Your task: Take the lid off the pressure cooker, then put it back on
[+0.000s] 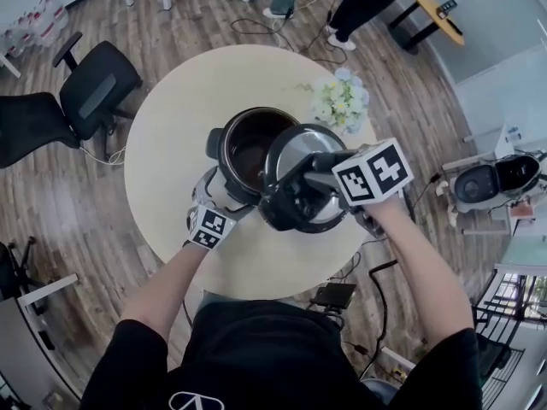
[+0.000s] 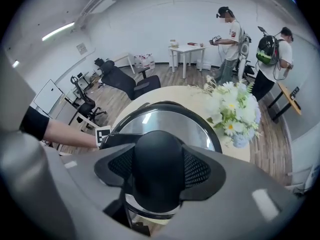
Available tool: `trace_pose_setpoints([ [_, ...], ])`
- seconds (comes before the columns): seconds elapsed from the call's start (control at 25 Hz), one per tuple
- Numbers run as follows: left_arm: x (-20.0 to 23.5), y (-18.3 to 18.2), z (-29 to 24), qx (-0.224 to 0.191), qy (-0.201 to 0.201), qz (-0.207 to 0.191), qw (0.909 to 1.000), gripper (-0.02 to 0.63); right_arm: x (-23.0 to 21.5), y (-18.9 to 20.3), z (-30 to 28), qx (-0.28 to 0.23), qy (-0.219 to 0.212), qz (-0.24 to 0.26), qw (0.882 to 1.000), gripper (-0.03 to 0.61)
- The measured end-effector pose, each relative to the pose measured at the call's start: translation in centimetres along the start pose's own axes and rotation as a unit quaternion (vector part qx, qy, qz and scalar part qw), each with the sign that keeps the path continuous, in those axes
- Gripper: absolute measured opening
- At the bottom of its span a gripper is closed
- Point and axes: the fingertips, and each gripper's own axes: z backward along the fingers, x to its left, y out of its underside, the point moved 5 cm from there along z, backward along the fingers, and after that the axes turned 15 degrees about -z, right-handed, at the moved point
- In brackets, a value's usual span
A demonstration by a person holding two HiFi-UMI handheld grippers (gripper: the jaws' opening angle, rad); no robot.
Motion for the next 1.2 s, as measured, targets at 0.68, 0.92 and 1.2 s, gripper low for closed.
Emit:
trace_pose_setpoints([
  [0.68,-0.4,0.0,-0.2,-0.003,0.000,0.001,1.0000,0.591,2.7,-9.5,-9.5,0.047,0.011,0.038,0.998,0.285],
  [0.92,-0.3,0.1,-0.2,-0.008,-0.001,0.001,1.0000,0.591,2.9,-9.5,-11.4,0.071,0.021,0.049,0.996,0.285],
  [1.2,-0.1,0.3,-0.2,-0.010,-0.004,0.002,0.9999,0.591,3.2,-9.8,-11.7,0.074,0.026,0.066,0.995,0.285],
])
